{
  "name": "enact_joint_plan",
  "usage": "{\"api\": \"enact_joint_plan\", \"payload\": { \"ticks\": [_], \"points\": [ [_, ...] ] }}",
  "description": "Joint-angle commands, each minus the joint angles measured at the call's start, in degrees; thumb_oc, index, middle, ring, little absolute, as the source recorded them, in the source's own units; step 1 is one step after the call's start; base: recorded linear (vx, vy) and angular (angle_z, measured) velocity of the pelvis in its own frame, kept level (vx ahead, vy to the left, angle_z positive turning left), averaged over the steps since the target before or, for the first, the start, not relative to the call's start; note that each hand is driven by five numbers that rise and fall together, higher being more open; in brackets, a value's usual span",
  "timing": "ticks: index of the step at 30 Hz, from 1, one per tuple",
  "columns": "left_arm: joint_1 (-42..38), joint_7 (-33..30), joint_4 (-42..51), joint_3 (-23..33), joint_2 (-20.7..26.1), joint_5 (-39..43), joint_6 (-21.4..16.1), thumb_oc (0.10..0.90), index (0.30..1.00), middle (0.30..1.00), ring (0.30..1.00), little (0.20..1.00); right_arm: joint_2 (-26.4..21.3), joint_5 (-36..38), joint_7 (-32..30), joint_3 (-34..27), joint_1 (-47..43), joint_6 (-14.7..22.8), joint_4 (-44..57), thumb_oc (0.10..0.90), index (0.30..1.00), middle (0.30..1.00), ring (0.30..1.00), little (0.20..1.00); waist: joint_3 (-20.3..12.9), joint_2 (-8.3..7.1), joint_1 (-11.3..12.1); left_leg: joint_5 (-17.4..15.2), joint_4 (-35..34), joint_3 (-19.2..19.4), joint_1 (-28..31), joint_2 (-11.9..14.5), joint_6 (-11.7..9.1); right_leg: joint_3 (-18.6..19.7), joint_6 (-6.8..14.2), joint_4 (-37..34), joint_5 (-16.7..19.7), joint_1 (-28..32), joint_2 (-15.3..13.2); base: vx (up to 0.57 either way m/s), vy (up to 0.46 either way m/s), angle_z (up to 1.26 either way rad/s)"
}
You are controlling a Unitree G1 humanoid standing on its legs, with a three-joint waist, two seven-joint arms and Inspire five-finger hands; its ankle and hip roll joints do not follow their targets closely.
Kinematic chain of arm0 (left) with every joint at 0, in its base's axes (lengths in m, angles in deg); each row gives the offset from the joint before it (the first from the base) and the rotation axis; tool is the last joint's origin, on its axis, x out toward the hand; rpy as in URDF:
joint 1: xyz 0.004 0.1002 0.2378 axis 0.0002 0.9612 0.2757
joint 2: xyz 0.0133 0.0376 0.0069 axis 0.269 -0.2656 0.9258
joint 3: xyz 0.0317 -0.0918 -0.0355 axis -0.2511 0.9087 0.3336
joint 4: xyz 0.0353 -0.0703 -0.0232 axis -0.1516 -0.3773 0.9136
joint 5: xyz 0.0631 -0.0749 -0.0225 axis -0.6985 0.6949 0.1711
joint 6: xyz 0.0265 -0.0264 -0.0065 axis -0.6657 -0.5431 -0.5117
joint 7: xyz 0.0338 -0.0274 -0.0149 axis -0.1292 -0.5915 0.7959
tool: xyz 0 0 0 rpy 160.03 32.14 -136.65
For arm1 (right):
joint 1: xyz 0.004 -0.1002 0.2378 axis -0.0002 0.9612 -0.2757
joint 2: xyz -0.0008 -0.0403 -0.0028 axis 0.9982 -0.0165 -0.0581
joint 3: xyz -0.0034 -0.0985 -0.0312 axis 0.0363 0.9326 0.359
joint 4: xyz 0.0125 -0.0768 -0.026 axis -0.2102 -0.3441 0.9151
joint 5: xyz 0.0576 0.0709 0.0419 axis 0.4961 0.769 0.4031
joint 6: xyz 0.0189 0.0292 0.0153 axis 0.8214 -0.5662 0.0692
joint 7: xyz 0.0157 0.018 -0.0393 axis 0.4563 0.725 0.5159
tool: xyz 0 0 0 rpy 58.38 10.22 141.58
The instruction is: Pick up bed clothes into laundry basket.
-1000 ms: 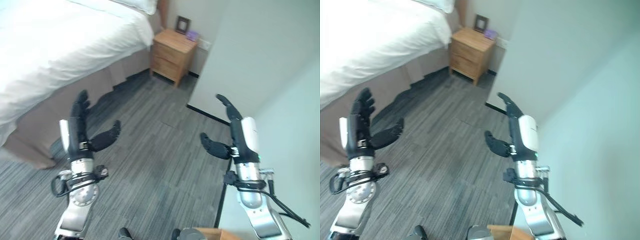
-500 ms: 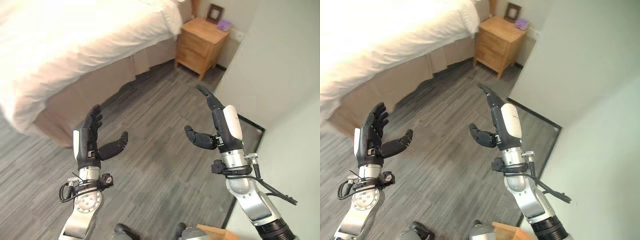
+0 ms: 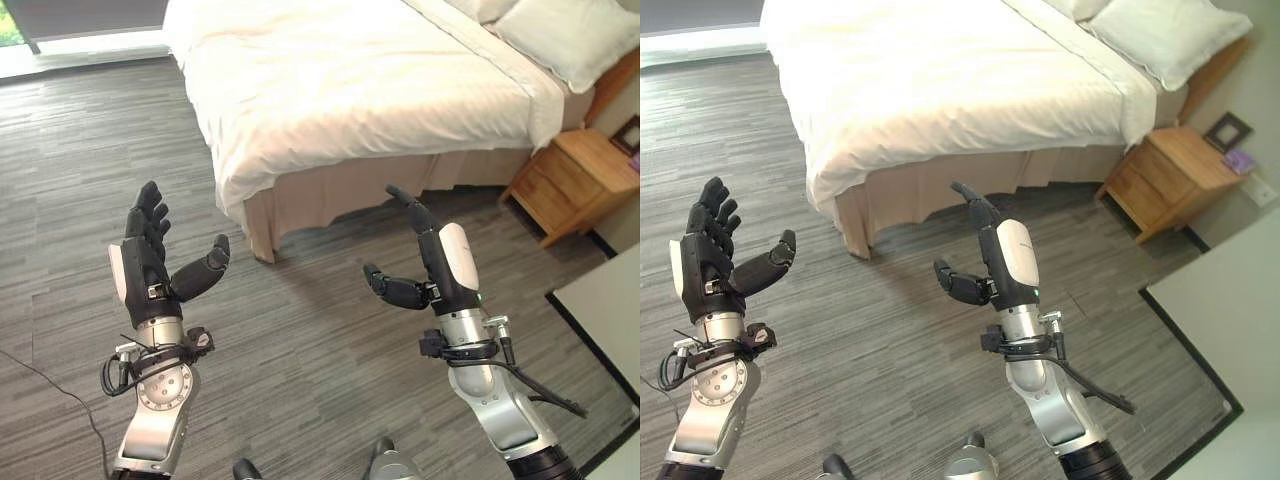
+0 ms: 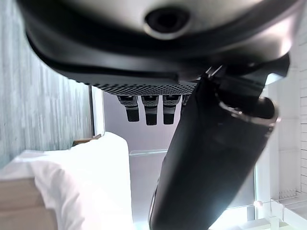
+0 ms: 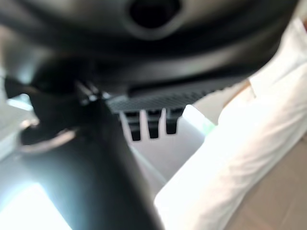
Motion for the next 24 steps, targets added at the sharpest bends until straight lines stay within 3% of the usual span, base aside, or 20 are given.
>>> {"api": "enact_joint_plan", "payload": {
  "ticks": [1,3,4,7,9,11,18,24],
  "points": [
    [1.1,1.01,7.91,1.29,3.11,-4.26,-3.13,0.8,0.9,0.9,0.9,0.9,1.04,0.64,-1.62,-0.98,-6.38,3.92,5.01,0.8,0.9,0.9,0.9,0.9,-2.01,2.87,0.88,-7.99,-7.79,6.35,6.53,4.52,-5.52,0.75,1.05,9.11,-7.52,-4.38,5.6,-0.02,0.197,1.31],
    [1.33,1.24,7.43,2.14,3.54,-3.8,-3.29,0.8,0.9,0.9,0.9,0.9,1.94,2.7,-0.86,0.42,-7.39,4.82,4.18,0.8,0.9,0.9,0.9,0.9,-2.18,3.03,2.37,-8.04,-7.79,5.37,6.09,2.34,-5.0,1.48,-1.5,4.66,-8.9,-1.98,8.97,-0.02,0.136,0.69],
    [2.02,1.78,7.3,2.81,3.19,-3.75,-3.42,0.8,0.9,0.9,0.9,0.9,2.81,5.72,0.51,0.66,-7.4,5.13,3.36,0.8,0.9,0.9,0.9,0.9,-2.93,2.75,2.97,-8.17,-7.79,6.73,6.89,1.37,-4.82,1.6,-2.06,0.05,-7.64,-0.06,8.53,0.02,0.067,0.16],
    [4.67,3.33,2.98,3.41,-0.09,0.77,-4.17,0.8,0.9,0.9,0.9,0.9,4.2,19.78,7.21,1.45,-7.52,6.31,0.36,0.8,0.9,0.9,0.9,0.9,-4.09,3.82,2.72,-8.71,-7.79,10.09,8.81,1.68,-4.79,3.4,-0.95,-3.36,-6.01,2.29,7.72,0.07,0.02,0.07],
    [6.16,4.87,0.85,3.62,-1.33,3.85,-4.1,0.8,0.9,0.9,0.9,0.9,3.53,24.18,8.96,1.05,-7.26,5.75,1.15,0.8,0.9,0.9,0.9,0.9,-4.98,4.02,2.88,-8.14,-7.79,10.99,8.79,2.12,-4.85,3.41,-0.65,-3.36,-6.03,2.75,7.37,0.05,-0.001,-0.15],
    [7.27,6.25,-2.3,2.09,-2.12,3.19,-2.27,0.8,0.9,0.9,0.9,0.9,2.72,24.78,9.63,1.01,-6.81,5.31,0.35,0.8,0.9,0.9,0.9,0.9,-5.03,4.17,3.12,-7.26,-7.79,11.1,8.62,2.65,-5.1,3.12,-0.61,-3.36,-6.23,3.49,7.42,0.03,-0.012,-0.1],
    [11.38,11.87,-3.41,2.18,-3.49,5.95,-1.58,0.8,0.9,0.9,0.9,0.9,1.69,32.62,11.76,-5.29,-0.57,6.68,1.69,0.8,0.9,0.9,0.9,0.9,-5.34,4.07,4.2,-5.94,-7.79,11.88,8.16,3.64,-5.31,1.52,-0.38,-3.36,-6.8,4.68,7.78,0.03,-0.038,0.08],
    [12.16,12.05,-3.98,2.83,-4.14,7.09,-1.35,0.8,0.9,0.9,0.9,0.9,2.22,35.86,12.03,-9.19,2.15,7.23,1.54,0.8,0.9,0.9,0.9,0.9,-5.67,3.86,4.56,-5.83,-7.78,12.44,8.21,4.04,-5.29,1.06,-0.53,-3.36,-7.23,5.22,7.9,0.03,-0.031,0.02]
  ]
}}
